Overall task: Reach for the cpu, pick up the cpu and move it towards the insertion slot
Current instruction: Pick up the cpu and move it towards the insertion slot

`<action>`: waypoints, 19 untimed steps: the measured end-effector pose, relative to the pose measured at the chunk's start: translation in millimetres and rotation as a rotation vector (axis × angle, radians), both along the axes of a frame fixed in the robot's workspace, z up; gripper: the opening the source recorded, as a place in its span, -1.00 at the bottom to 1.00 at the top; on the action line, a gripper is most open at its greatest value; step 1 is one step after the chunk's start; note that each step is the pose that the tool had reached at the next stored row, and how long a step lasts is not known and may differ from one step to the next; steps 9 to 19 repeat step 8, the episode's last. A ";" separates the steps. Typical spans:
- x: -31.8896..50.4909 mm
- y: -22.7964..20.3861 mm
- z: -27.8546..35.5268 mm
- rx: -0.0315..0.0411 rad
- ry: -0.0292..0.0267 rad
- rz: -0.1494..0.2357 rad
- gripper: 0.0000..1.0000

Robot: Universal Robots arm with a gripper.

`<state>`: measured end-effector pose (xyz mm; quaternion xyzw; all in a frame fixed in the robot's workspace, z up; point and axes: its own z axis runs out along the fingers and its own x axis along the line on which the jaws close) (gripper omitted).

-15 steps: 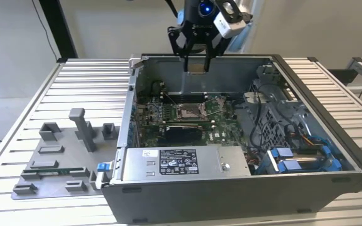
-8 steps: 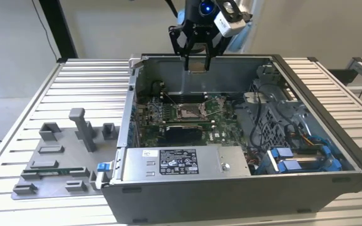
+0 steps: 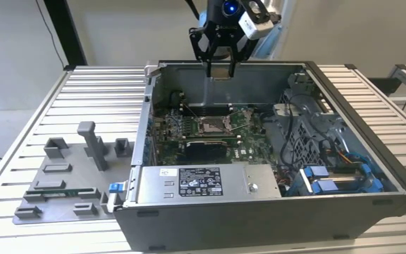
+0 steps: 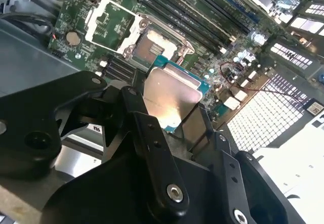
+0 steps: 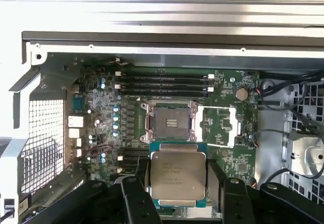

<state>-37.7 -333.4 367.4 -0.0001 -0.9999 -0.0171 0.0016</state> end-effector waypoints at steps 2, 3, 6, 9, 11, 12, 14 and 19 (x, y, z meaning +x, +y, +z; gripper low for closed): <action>0.0 1.5 -0.2 -0.0001 0.0001 0.000 -1.00; 0.0 1.8 -0.2 -0.0001 0.0000 0.000 -1.00; 0.0 2.1 -0.3 0.0000 0.0000 0.000 -1.00; 0.0 2.1 -0.3 0.0000 0.0000 0.000 -1.00; 0.0 2.1 -0.3 0.0000 0.0000 0.000 -1.00; 0.0 2.1 -0.3 0.0000 0.0000 0.000 -1.00; 0.0 2.1 -0.3 0.0000 0.0000 0.000 -1.00; 0.0 2.1 -0.3 0.0000 0.0000 0.000 -1.00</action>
